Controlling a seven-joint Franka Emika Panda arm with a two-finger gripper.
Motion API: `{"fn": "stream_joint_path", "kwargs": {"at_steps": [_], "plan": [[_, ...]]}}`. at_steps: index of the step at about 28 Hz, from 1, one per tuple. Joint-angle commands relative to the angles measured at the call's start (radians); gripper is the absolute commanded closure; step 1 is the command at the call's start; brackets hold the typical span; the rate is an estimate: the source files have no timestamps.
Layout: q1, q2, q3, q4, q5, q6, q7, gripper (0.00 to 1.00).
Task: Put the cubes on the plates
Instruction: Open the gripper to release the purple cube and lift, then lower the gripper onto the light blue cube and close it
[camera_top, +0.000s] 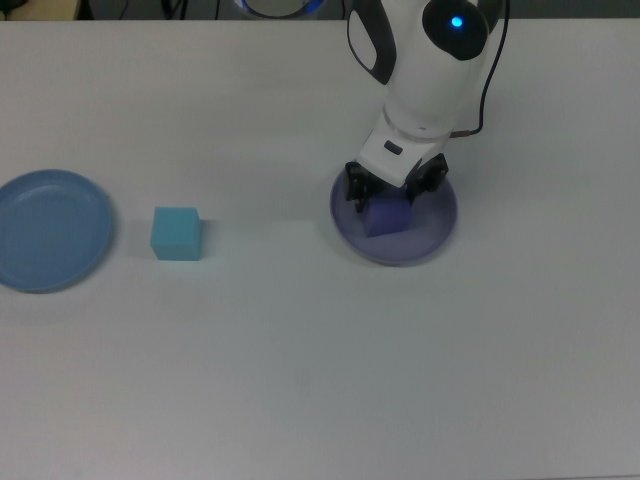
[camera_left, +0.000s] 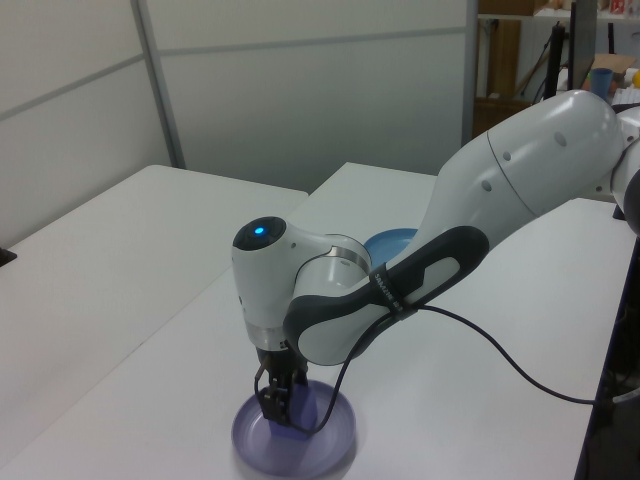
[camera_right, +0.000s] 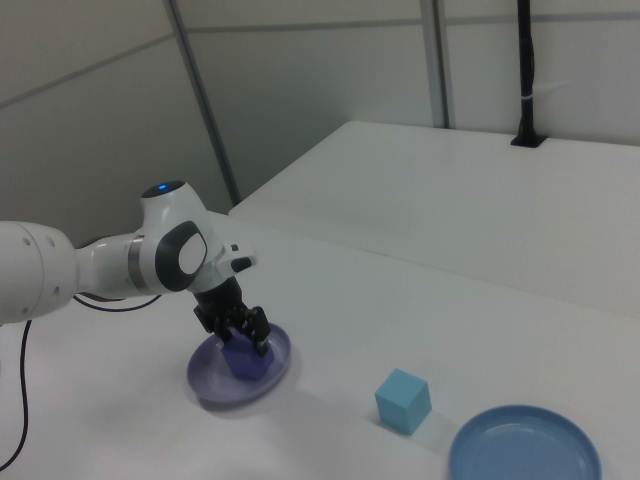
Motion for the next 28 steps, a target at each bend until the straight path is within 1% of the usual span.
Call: {"fn": "stream_joint_path", "kwargs": {"at_steps": [1,5,8,10,11,14,15,16,19,20,21,23,25,26,28], "plan": [[0.009,-0.052,-0.005,0.000,-0.015,-0.004,-0.017,0.00],[-0.002,-0.107,-0.008,0.000,-0.005,-0.030,-0.009,0.00],[-0.026,-0.126,-0.016,0.007,0.007,-0.070,0.012,0.00],[-0.057,-0.139,-0.017,0.007,0.010,-0.081,0.046,0.00],[-0.099,-0.152,-0.017,0.006,0.010,-0.082,0.078,0.00],[-0.160,-0.155,-0.017,0.006,0.010,-0.092,0.084,0.00],[-0.178,-0.153,-0.019,0.006,0.010,-0.093,0.081,0.00],[-0.215,-0.149,-0.025,0.006,0.008,-0.092,0.072,0.00],[-0.256,-0.141,-0.051,0.006,0.010,-0.086,0.029,0.00],[-0.262,-0.138,-0.064,0.007,0.012,-0.084,0.003,0.00],[-0.269,-0.133,-0.095,0.006,0.015,-0.084,-0.045,0.00],[-0.269,-0.124,-0.118,0.006,0.019,-0.081,-0.083,0.00],[-0.269,-0.101,-0.135,0.007,0.021,-0.066,-0.103,0.00],[-0.267,-0.075,-0.144,0.007,0.019,-0.012,-0.104,0.00],[-0.267,-0.046,-0.144,0.006,0.016,0.042,-0.098,0.00]]}}
